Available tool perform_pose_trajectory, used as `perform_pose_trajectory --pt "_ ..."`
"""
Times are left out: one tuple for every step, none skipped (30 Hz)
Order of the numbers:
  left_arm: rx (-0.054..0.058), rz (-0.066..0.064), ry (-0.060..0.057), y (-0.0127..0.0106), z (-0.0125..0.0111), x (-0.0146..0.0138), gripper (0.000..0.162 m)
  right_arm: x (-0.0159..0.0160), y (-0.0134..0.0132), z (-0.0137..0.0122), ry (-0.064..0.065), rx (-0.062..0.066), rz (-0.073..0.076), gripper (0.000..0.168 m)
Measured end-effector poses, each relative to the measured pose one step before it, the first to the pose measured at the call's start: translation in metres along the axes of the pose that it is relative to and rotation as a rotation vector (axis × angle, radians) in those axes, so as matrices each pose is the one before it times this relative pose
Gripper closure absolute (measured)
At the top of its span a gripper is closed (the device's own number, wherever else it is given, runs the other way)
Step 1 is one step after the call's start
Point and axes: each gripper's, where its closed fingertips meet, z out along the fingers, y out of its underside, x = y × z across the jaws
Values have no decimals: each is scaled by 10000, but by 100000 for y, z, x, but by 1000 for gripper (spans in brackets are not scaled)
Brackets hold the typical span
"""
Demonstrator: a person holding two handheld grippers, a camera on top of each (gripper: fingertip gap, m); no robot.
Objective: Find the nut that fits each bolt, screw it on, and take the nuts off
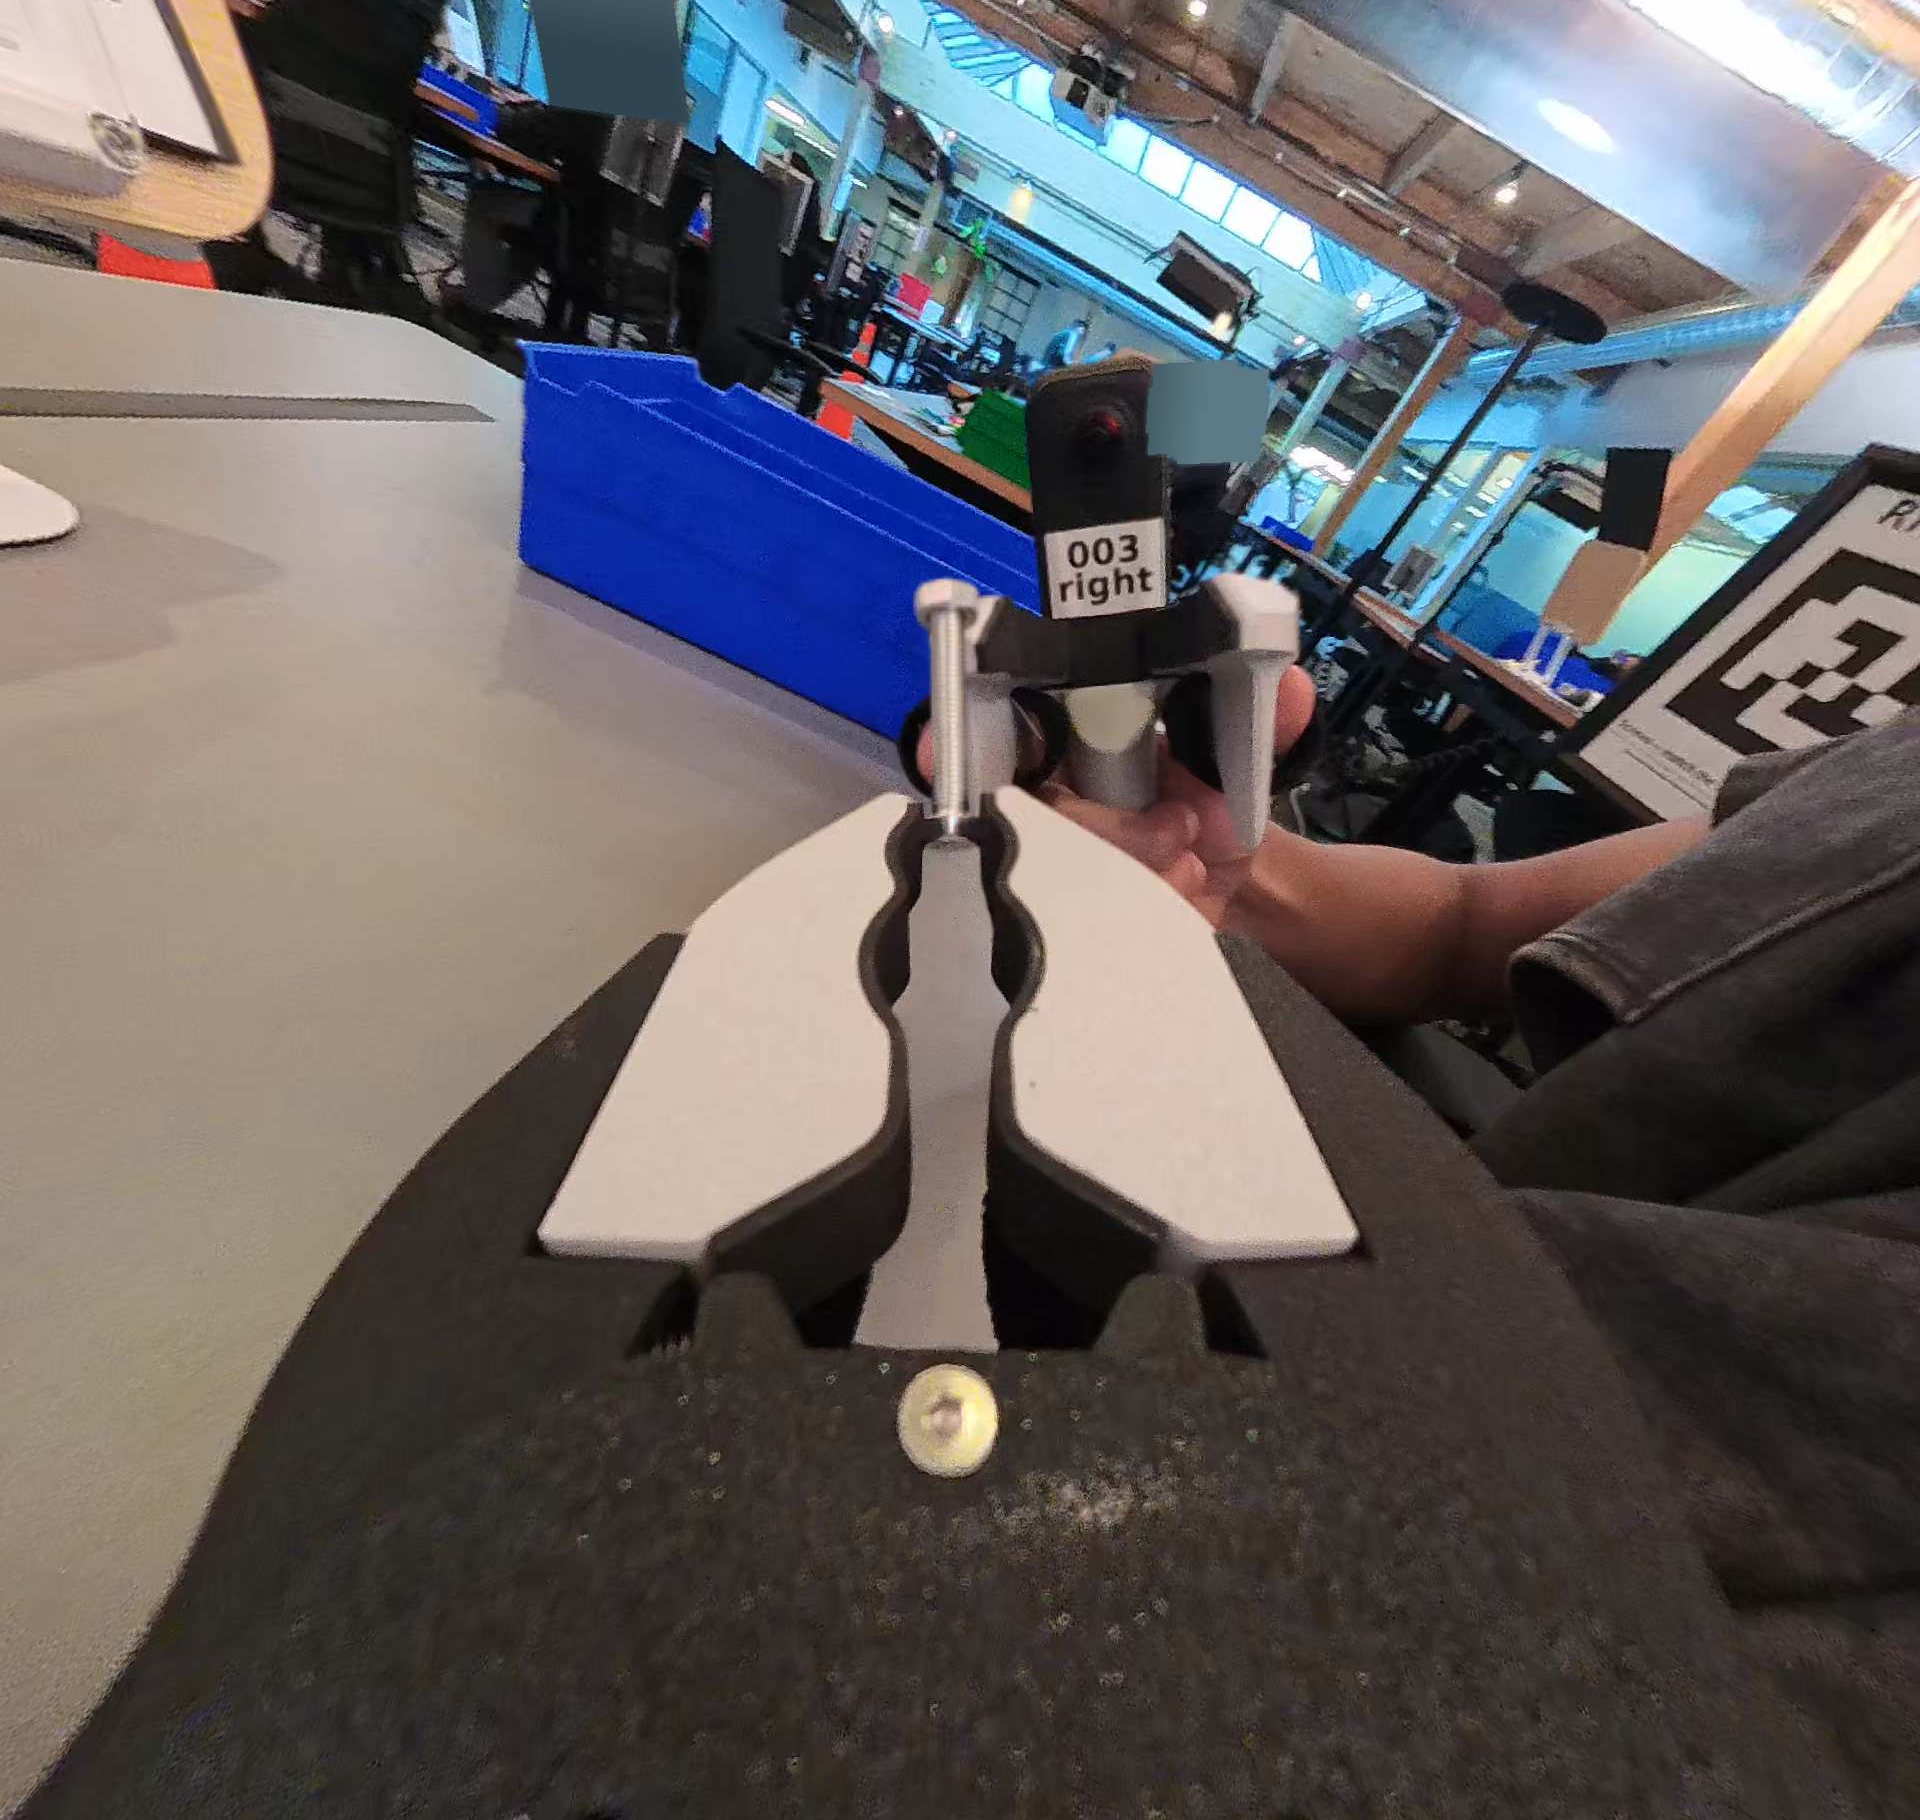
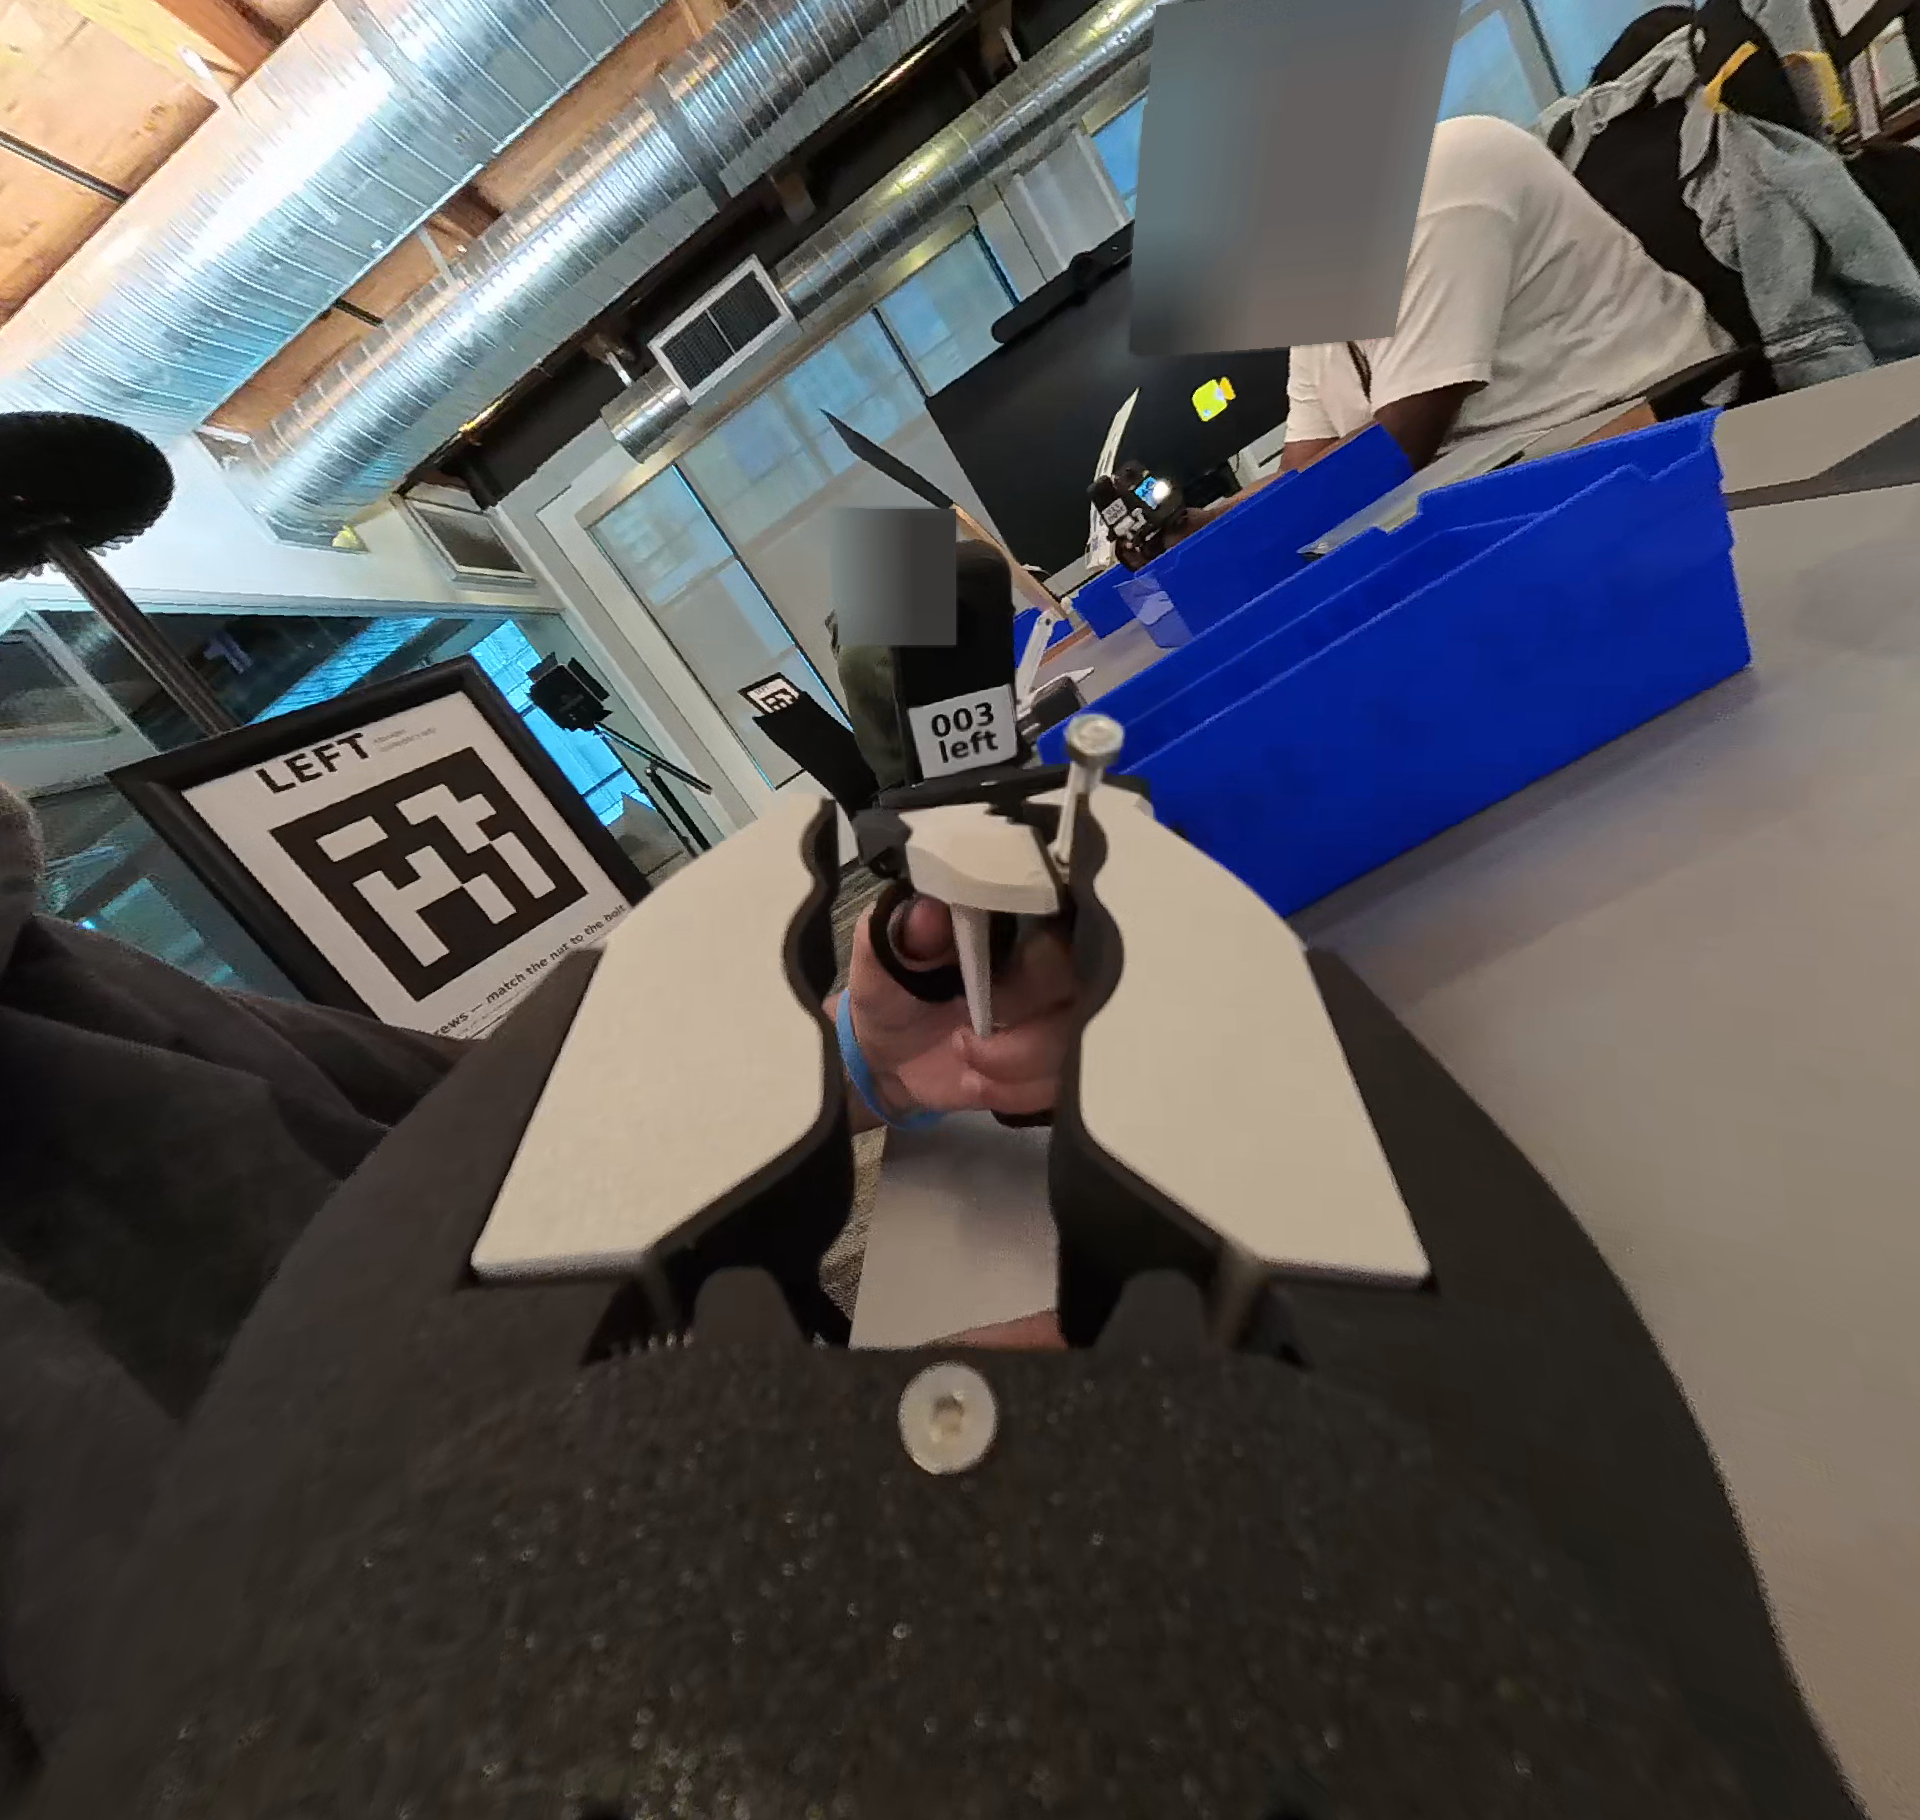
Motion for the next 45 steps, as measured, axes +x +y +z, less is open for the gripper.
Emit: perform_pose_trajectory --pt "-27 -77 115 59 -22 48 152 196 -15 -247 127 -8 -52 126" --pt "12 37 -6 32 47 40 152 310 -183 -136 155 60 -84 125" --pt "-52 79 87 117 142 247 152 219 -301 35 47 106 -13 124" --pt "-120 91 112 163 198 321 152 87 -272 206 -62 78 89 122" --pt "-49 114 6 50 166 205 152 -134 -138 341 -170 25 82 121" --pt "-33 77 54 9 119 232 152 -319 89 399 -253 -65 -6 122" --pt "-40 39 38 5 56 163 152 -267 229 338 -171 -111 -55 122" --pt "25 29 -110 -85 -60 -108 152 -229 315 179 -125 -134 -17 122" --pt "-1 5 -62 -62 -110 -130 152 -133 206 -60 -59 -40 72 122" --pt "-5 -17 -26 -45 -150 -145 152 -6 197 -289 2 8 66 122" --pt "84 -4 -215 -161 -204 -431 152 -83 272 -462 -51 -45 15 126" --pt "8 -31 -136 -48 -165 -373 152 -54 218 -544 8 -13 -22 129" --pt "-29 -65 75 30 -96 -76 152 201 21 -494 194 70 -69 129" --pt "13 -33 22 26 -36 -50 152 314 -224 -299 221 114 -80 129" --pt "10 20 15 37 52 44 152 298 -347 -22 122 90 -12 128" --pt "-55 24 136 119 161 272 152 245 -381 245 44 71 85 125" --pt "-53 47 88 97 199 250 152 80 -249 458 -51 22 99 123" --pt "-26 85 33 52 175 203 152 -188 -43 576 -180 -59 37 122" --pt "-39 42 88 32 146 223 152 -266 174 555 -171 -138 -3 122" --pt "-12 22 -34 -16 67 -2 152 -304 314 393 -159 -167 39 122" --pt "10 27 -79 -36 -19 -152 152 -181 134 65 -57 -14 124 119" --pt "-10 -13 -4 -11 -43 -133 152 -19 102 -277 27 41 102 118" --pt "25 -45 -219 -51 -121 -489 152 13 258 -511 19 -56 16 119" --pt "58 -101 -367 -89 -179 -791 152 -187 69 -711 -87 80 -128 129" --pt "68 -160 4 -70 -151 -357 152 200 -240 -705 215 257 -28 130" --pt "51 -198 134 -20 -81 -117 152 229 -390 -538 177 208 -9 131" --pt "36 -94 57 10 18 -41 152 261 -437 -215 128 113 26 131" --pt "-42 51 63 123 120 167 152 304 -356 77 103 47 35 130" --pt "-93 149 87 143 208 360 152 458 -89 340 166 -57 9 127" --pt "-64 170 50 77 229 394 152 464 255 543 146 -193 -3 122" --pt "-65 115 122 26 252 454 152 151 443 601 -60 -257 62 120" --pt "-42 63 65 -21 209 282 152 -231 284 459 -261 -121 184 119" --pt "-51 43 -83 2 157 -72 152 -379 109 246 -270 23 210 120" --pt "-102 -3 -117 138 93 -303 152 -458 48 -14 -199 60 70 121" --pt "-34 -51 -134 70 -19 -464 152 -142 109 -232 126 -3 -77 116" --pt "36 -131 -148 -31 -133 -524 152 -87 368 -396 134 -190 -239 117" --pt "-44 -166 -318 73 -183 -833 152 -783 111 -609 -355 -8 -254 134" --pt "-21 -109 -255 74 -204 -768 152 -203 -341 -641 96 278 -8 133" --pt "95 -135 -51 -39 -183 -388 152 56 -447 -568 234 239 -69 133" --pt "76 -158 135 -69 -72 32 152 176 -367 -345 219 85 -144 132" --pt "12 -30 108 -20 67 207 152 324 -295 -104 210 26 -105 129" --pt "-20 124 136 4 187 449 152 455 -164 122 206 -4 44 126" --pt "-29 144 206 -4 266 659 152 270 73 311 22 -79 125 124" --pt "-48 108 135 10 293 561 152 178 303 425 -42 -158 137 123" --pt "-65 103 126 42 265 510 152 237 427 427 40 -228 61 122"
